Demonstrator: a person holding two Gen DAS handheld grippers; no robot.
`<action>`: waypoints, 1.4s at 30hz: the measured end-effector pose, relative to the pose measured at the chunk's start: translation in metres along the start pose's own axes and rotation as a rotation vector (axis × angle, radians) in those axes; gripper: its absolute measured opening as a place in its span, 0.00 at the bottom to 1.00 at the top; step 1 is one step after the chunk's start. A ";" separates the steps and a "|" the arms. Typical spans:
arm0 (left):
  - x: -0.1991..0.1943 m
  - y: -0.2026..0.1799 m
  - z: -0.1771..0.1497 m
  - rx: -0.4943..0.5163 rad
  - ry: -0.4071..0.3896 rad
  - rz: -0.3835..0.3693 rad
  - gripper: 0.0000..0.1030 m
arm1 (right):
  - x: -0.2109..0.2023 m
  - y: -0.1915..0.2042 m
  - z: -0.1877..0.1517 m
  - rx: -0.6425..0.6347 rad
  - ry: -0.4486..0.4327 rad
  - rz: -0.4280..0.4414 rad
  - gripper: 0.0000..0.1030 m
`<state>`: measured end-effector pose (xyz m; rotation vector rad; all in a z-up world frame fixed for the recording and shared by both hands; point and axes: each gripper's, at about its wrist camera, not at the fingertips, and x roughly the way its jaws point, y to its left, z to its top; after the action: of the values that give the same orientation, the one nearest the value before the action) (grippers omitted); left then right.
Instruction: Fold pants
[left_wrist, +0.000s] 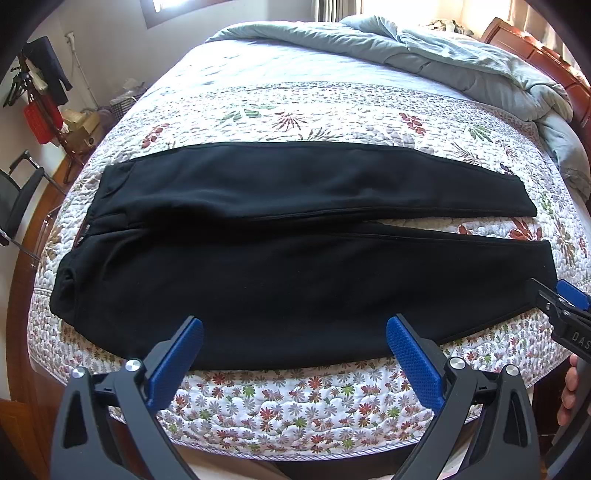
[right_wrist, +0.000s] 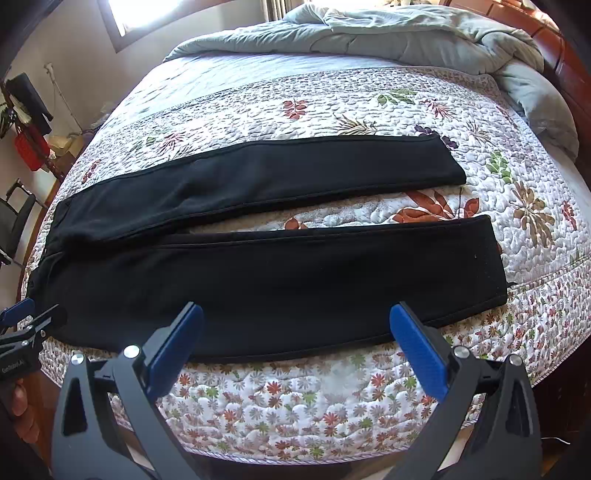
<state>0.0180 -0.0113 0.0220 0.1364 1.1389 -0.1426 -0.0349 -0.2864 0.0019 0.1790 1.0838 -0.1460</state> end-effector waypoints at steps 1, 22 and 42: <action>0.000 0.000 0.000 0.000 0.000 0.001 0.96 | 0.001 0.000 0.000 -0.001 0.001 -0.001 0.97; 0.004 0.002 -0.003 -0.003 0.007 0.006 0.96 | 0.003 -0.002 -0.003 0.004 0.001 0.004 0.98; 0.009 0.001 -0.003 0.001 0.016 0.009 0.96 | 0.008 -0.001 -0.003 0.006 0.013 0.006 0.98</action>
<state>0.0189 -0.0106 0.0130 0.1442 1.1544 -0.1345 -0.0339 -0.2868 -0.0065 0.1887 1.0953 -0.1425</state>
